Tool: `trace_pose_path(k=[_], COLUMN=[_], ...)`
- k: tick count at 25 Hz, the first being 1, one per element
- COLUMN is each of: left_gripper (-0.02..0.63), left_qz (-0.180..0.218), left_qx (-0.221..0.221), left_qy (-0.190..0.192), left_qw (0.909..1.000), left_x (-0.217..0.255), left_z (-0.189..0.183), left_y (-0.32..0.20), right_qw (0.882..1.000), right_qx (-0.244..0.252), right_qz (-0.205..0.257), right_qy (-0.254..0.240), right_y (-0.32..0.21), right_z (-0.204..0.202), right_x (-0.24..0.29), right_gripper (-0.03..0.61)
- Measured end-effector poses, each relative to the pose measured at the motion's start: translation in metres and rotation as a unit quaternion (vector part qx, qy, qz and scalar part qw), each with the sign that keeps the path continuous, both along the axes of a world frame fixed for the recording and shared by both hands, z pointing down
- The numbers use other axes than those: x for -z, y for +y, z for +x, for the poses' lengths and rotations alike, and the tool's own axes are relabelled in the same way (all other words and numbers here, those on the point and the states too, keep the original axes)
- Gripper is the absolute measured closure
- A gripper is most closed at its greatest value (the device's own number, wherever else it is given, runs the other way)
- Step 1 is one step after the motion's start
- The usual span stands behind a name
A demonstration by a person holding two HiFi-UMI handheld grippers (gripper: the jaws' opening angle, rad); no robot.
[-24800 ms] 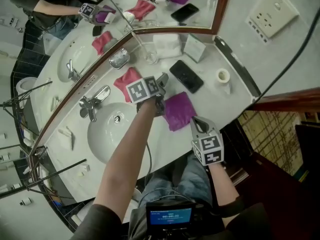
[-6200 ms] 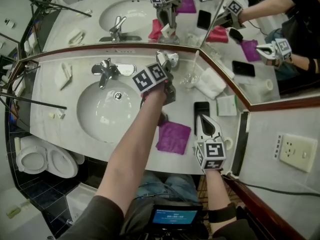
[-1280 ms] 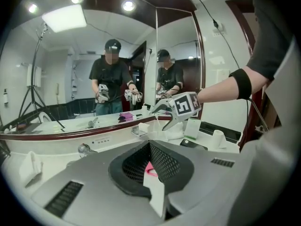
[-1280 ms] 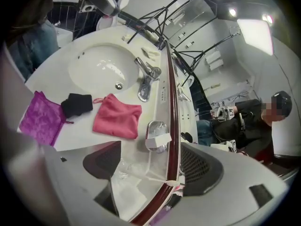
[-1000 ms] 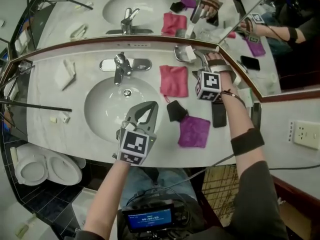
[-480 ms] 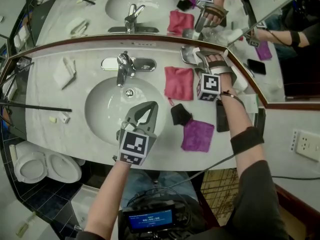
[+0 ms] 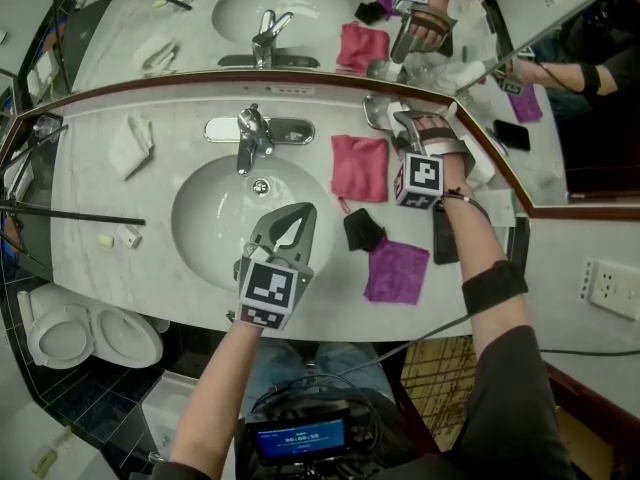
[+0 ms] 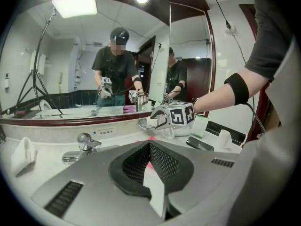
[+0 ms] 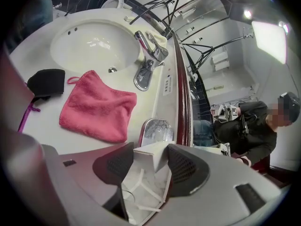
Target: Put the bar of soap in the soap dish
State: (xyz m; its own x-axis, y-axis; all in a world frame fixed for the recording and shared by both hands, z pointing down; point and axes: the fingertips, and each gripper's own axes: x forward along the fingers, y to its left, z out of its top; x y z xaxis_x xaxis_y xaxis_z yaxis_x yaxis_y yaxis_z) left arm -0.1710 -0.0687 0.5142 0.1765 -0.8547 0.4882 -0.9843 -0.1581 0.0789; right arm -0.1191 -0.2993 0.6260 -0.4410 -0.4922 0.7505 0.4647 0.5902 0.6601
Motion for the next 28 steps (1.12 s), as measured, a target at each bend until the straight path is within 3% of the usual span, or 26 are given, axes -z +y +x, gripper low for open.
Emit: trace_pose_path(k=[11, 24, 28], left_gripper=[0.614, 0.614, 0.614], left_qz=[0.006, 0.02, 0.023], left_qx=[-0.002, -0.012, -0.016], left_qy=[0.006, -0.006, -0.007], left_qw=[1.0, 0.9997, 0.9996], left_x=[0.013, 0.047, 0.055], left_z=[-0.003, -0.009, -0.01], left_y=[0.01, 0.023, 0.032], right_qw=[0.999, 0.995, 0.989], right_qx=[-0.025, -0.061, -0.086], right_qz=[-0.027, -0.04, -0.049], right_qy=[-0.012, -0.073, -0.112], right_y=[0.017, 0.039, 0.059], right_z=[0.003, -0.008, -0.006], right_x=[0.022, 0.096, 0.123], right_gripper=[0.357, 0.371, 0.374])
